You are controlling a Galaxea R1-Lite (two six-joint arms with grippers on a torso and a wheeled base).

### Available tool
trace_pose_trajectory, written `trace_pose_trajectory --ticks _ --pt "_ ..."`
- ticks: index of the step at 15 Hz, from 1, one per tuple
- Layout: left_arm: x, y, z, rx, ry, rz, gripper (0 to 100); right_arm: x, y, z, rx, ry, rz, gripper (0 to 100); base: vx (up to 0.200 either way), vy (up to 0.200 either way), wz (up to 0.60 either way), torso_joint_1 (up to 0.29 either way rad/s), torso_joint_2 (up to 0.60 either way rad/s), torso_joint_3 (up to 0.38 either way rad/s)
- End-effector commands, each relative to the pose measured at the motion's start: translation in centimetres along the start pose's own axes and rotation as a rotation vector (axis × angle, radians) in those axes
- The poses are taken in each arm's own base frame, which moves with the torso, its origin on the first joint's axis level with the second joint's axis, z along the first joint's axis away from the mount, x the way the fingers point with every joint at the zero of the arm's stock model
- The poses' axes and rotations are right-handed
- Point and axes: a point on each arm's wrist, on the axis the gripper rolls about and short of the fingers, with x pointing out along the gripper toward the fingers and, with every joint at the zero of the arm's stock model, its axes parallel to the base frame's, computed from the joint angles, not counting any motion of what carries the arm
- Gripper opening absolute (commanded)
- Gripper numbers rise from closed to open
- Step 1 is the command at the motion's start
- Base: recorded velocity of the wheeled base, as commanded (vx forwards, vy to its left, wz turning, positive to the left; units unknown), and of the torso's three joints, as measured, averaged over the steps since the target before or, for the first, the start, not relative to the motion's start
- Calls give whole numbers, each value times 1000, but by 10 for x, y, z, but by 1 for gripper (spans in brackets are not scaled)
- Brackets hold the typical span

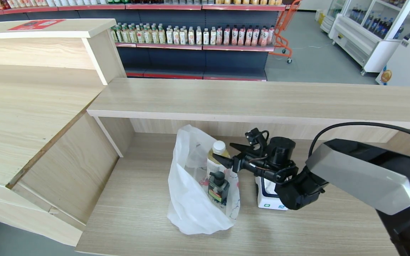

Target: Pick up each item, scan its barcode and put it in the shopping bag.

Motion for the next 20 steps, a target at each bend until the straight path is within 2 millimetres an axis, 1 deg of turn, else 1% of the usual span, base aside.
trace_pose_trajectory --ticks 1,2,4,5,6,7,8,9,10,11,12,13,14,15,16,17,18,20 --pt "0 0 0 0 0 0 100 -20 12 37 64 -30 -1 100 0 0 0 0 0 0" --pt "0 0 0 0 0 1 100 -31 19 51 125 -36 2 100 0 0 0 0 0 0" --pt "0 0 0 0 0 0 100 -62 37 75 223 -32 6 100 0 0 0 0 0 0" --pt "0 0 0 0 0 0 100 -76 44 82 238 -22 1 100 0 0 0 0 0 0" --pt "0 0 0 0 0 0 100 -95 55 94 238 -17 -2 100 0 0 0 0 0 0" --pt "0 0 0 0 0 1 100 -120 62 101 217 -8 -19 100 0 0 0 0 0 0" --pt "0 0 0 0 0 0 100 -133 66 106 199 -7 -27 100 0 0 0 0 0 0" --pt "0 0 0 0 0 0 100 -161 75 110 153 2 -52 100 0 0 0 0 0 0" --pt "0 0 0 0 0 0 100 -199 85 122 99 -30 -92 100 0 0 0 0 0 0" --pt "0 0 0 0 0 1 100 -218 90 125 81 -44 -123 100 0 0 0 0 0 0" --pt "0 0 0 0 0 1 100 -246 94 123 25 -45 -184 100 0 0 0 0 0 0" --pt "0 0 0 0 0 1 100 -269 100 113 -17 -20 -237 100 0 0 0 0 0 0" --pt "0 0 0 0 0 1 100 -282 104 106 -19 -4 -270 100 0 0 0 0 0 0" --pt "0 0 0 0 0 0 100 -310 112 89 -13 30 -363 100 0 0 0 0 0 0" --pt "0 0 0 0 0 1 100 -325 115 88 -31 58 -461 100 0 0 0 0 0 0" --pt "0 0 0 0 0 1 100 -338 120 85 -24 90 -601 100 0 0 0 0 0 0" --pt "0 0 0 0 0 1 100 -348 129 84 -22 91 -683 100 0 0 0 0 0 0" --pt "0 0 0 0 0 0 100 -365 152 76 -21 105 -728 100 0 0 0 0 0 0"
